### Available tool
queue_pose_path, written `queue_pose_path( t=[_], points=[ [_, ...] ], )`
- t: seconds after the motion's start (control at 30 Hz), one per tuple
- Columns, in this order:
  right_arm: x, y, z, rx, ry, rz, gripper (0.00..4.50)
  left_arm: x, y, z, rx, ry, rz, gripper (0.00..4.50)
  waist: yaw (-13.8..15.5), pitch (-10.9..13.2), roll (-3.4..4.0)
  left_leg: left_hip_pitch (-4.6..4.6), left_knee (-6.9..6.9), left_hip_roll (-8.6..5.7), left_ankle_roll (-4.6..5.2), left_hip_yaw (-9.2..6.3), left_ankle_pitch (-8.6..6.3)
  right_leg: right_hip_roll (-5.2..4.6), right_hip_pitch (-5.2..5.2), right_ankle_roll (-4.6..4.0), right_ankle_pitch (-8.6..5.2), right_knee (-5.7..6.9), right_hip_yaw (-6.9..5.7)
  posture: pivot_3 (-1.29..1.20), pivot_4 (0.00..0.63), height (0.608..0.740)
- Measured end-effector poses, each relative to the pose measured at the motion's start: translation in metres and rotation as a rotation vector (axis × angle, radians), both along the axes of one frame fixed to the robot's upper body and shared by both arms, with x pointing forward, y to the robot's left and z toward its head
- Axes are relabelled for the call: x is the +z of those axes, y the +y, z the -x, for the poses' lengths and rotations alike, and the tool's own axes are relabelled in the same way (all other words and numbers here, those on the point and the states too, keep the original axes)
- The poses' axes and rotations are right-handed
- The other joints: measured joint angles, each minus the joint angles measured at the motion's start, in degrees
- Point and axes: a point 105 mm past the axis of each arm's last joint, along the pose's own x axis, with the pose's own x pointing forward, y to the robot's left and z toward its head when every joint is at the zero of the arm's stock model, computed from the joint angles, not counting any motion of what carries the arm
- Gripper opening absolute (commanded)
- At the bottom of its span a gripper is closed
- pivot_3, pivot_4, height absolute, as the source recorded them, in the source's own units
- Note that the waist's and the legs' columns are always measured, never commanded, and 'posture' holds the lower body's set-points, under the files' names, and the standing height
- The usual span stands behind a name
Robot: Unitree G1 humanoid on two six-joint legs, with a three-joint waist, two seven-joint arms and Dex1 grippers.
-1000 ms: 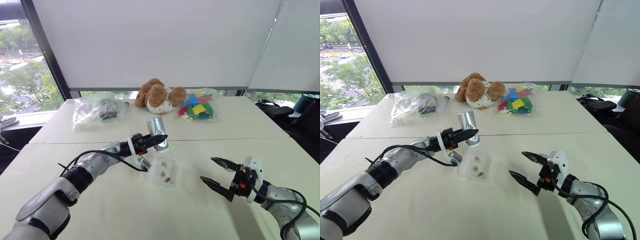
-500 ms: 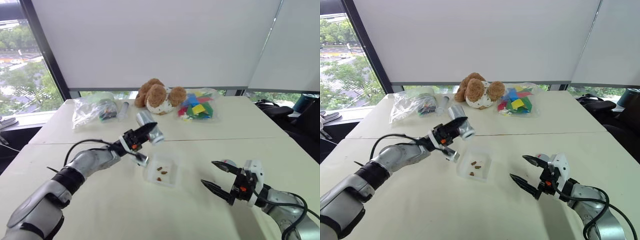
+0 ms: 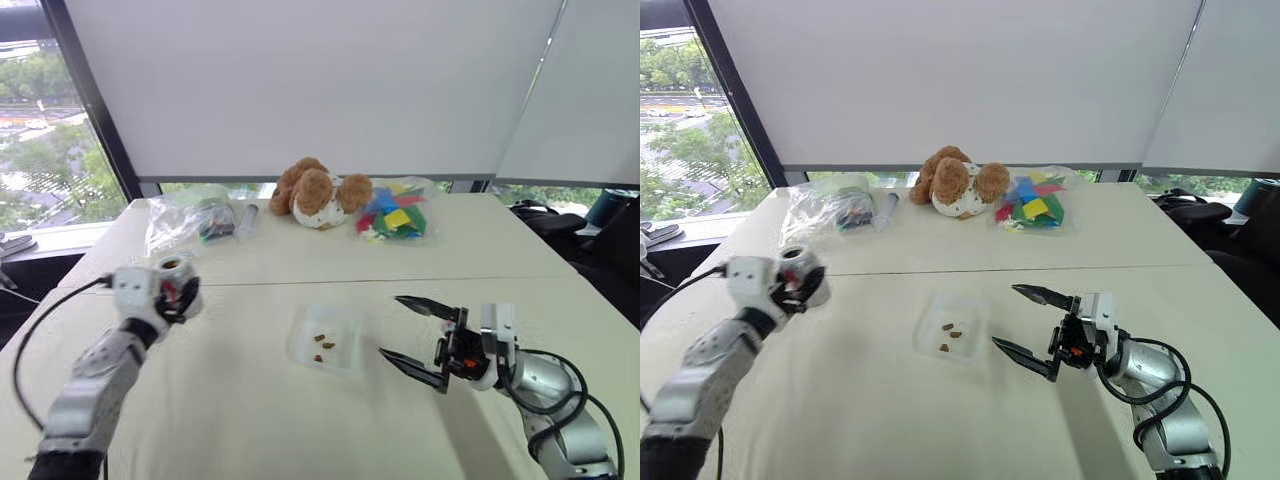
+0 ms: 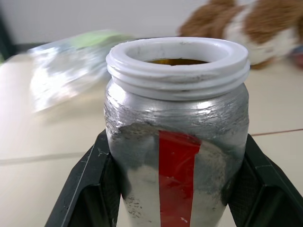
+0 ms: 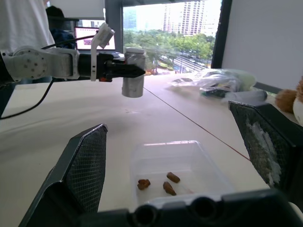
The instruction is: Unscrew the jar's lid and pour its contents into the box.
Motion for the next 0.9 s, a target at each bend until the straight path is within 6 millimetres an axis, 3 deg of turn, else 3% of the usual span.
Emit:
queue_pose_path(
  t=[0.07, 0.13, 0.27, 0.6, 0.73, 0.77, 0.9],
  points=[
    [-0.002, 0.004, 0.002, 0.027, 0.009, 0.001, 4.46, -0.005, 0.025, 0.008, 0.144, -0.011, 0.068, 2.2, 0.12, -0.04, -0.07, 0.0, 0.03, -0.01, 0.0, -0.03, 0.0, -0.01, 0.06, 0.0, 0.0, -0.05, -0.03, 0.0, 0.15, 0.74],
    [-0.004, 0.005, 0.003, 0.039, 0.014, 0.005, 4.46, -0.013, 0.035, 0.012, 0.196, 0.006, 0.07, 2.2, 0.12, -0.04, -0.08, 0.0, 0.04, -0.05, 0.0, 0.0, 0.0, -0.02, 0.08, -0.01, 0.0, -0.08, -0.02, 0.0, 0.15, 0.74],
    [-0.005, 0.006, 0.004, 0.05, 0.017, 0.009, 4.46, -0.037, 0.032, 0.011, 0.2, 0.051, 0.053, 2.2, -0.12, -0.05, -0.08, 0.02, 0.03, -0.05, 0.0, 0.02, 0.0, 0.01, 0.07, -0.02, 0.0, -0.07, -0.02, 0.0, 0.15, 0.74],
    [-0.009, 0.004, 0.003, 0.044, 0.034, 0.02, 4.46, -0.044, 0.031, 0.012, 0.169, -0.004, -0.01, 2.2, -0.07, -0.09, -0.04, 0.04, 0.02, -0.04, 0.0, 0.01, 0.0, 0.0, 0.07, -0.03, 0.0, -0.05, -0.02, 0.0, 0.15, 0.74],
    [-0.008, 0.001, 0.002, 0.032, 0.03, 0.026, 4.5, -0.049, 0.03, 0.014, 0.151, 0.01, -0.026, 4.2, -0.14, -0.09, -0.04, 0.04, 0.02, -0.03, 0.0, 0.03, 0.0, -0.01, 0.07, -0.04, 0.0, -0.07, -0.01, 0.0, 0.15, 0.74],
    [-0.008, 0.0, 0.002, 0.028, 0.029, 0.026, 4.5, -0.052, 0.03, 0.016, 0.148, 0.02, -0.026, 4.43, -0.15, -0.09, -0.04, 0.04, 0.02, -0.03, -0.01, 0.03, 0.0, -0.01, 0.07, -0.03, 0.0, -0.07, -0.01, 0.0, 0.15, 0.74],
    [-0.007, -0.002, 0.001, 0.016, 0.026, 0.03, 4.5, -0.053, 0.03, 0.017, 0.147, 0.018, -0.039, 4.43, -0.09, -0.08, -0.05, 0.03, 0.02, -0.01, -0.01, 0.03, -0.01, 0.0, 0.06, -0.03, 0.0, -0.07, -0.02, 0.0, 0.15, 0.74]
  ],
)
